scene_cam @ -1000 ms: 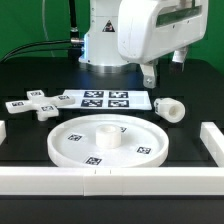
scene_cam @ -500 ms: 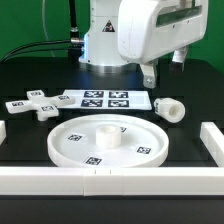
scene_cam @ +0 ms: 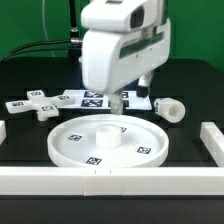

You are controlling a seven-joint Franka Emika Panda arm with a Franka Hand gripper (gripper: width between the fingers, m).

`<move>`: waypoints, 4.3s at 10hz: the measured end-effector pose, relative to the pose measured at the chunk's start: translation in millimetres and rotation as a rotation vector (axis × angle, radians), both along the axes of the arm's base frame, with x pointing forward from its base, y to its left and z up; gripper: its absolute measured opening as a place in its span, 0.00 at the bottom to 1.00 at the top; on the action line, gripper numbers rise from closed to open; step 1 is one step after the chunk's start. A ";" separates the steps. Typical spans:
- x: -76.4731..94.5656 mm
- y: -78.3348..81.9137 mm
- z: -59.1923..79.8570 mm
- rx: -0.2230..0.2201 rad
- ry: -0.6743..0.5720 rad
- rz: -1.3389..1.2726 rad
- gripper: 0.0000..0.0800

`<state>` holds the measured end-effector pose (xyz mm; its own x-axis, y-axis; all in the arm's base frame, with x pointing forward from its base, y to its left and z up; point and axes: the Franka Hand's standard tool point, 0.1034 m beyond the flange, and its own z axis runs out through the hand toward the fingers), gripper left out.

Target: Assemble round table

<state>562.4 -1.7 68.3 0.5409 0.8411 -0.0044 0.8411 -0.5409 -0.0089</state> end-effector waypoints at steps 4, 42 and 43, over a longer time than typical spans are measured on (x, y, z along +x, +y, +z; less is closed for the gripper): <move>-0.8 -4.8 -5.8 0.001 0.009 0.008 0.81; -13.7 32.2 -18.4 0.021 -0.022 -0.034 0.81; -23.1 33.3 -11.2 0.018 -0.020 -0.157 0.81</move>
Offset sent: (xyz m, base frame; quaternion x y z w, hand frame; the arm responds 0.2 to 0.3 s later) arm 0.0000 0.0000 0.0000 0.0000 0.0000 0.0000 1.0000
